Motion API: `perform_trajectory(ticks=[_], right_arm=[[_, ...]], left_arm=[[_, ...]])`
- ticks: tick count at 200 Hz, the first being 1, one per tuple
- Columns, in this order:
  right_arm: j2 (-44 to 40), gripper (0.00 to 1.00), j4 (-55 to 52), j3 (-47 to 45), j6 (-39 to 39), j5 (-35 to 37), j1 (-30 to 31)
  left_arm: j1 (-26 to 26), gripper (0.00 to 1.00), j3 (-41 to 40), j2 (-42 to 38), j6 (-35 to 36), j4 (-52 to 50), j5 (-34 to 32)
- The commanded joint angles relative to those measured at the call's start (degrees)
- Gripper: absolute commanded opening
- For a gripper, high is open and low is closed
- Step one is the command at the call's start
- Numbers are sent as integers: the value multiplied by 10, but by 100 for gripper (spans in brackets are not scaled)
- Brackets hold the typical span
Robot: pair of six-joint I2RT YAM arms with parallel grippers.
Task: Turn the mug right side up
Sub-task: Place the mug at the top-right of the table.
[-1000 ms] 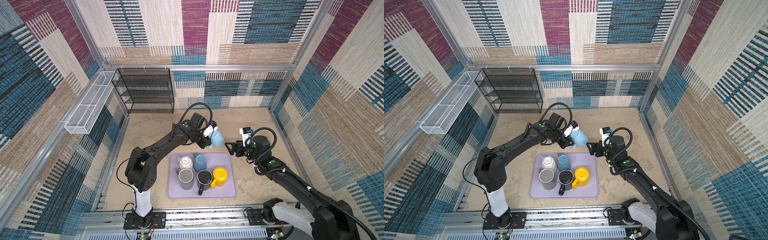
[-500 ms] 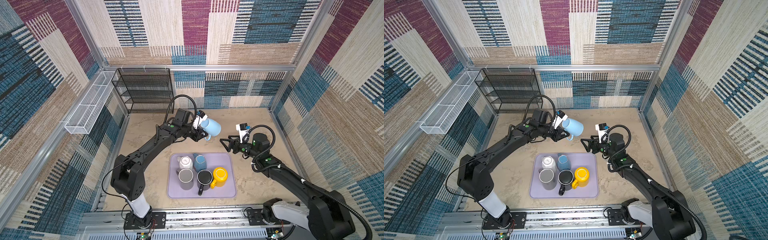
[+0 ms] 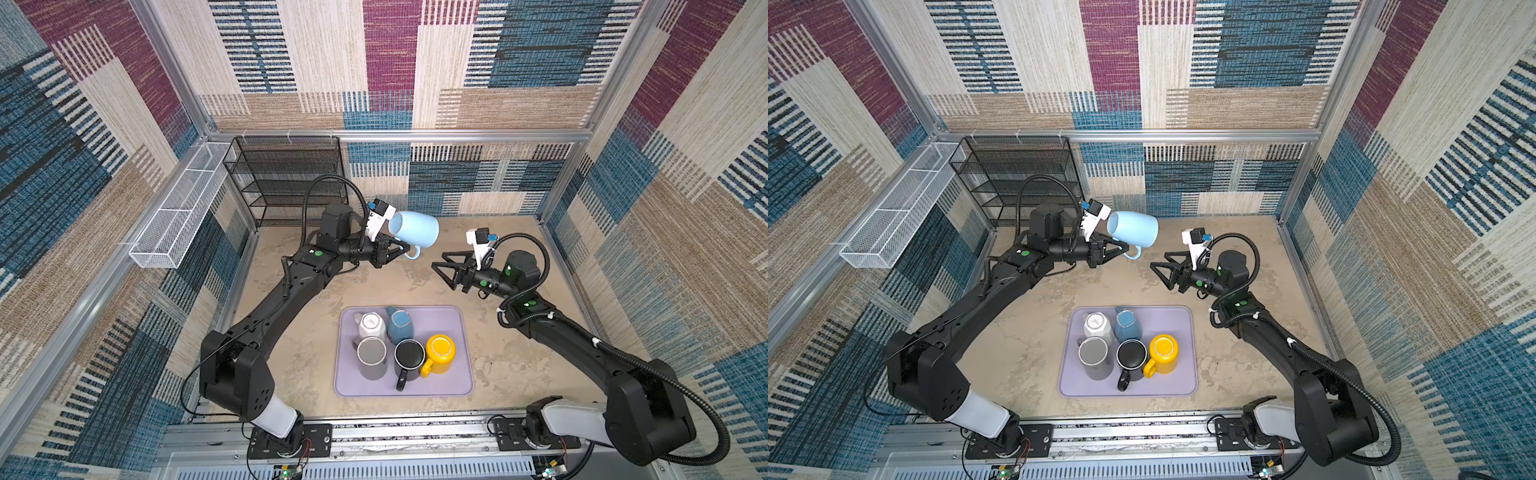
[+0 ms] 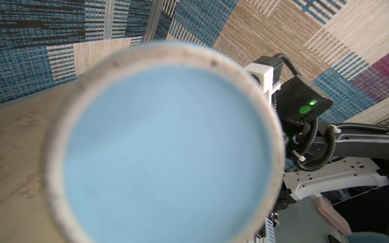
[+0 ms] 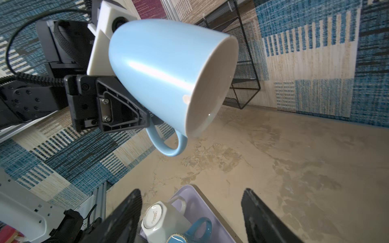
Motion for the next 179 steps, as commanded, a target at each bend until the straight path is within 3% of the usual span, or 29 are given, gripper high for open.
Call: perform_trajectory(ticks=[1, 66, 107, 179], right_arm=[[11, 76, 62, 19, 30, -63, 0], [34, 75, 78, 73, 50, -133, 0], [49, 74, 101, 90, 75, -155, 1], [63, 72, 185, 94, 141, -181, 1]], left_arm=[[6, 0, -9, -15, -38, 97, 54], [21, 0, -51, -36, -112, 215, 113], [22, 0, -63, -44, -134, 257, 129], [24, 0, -95, -24, -244, 429, 159]])
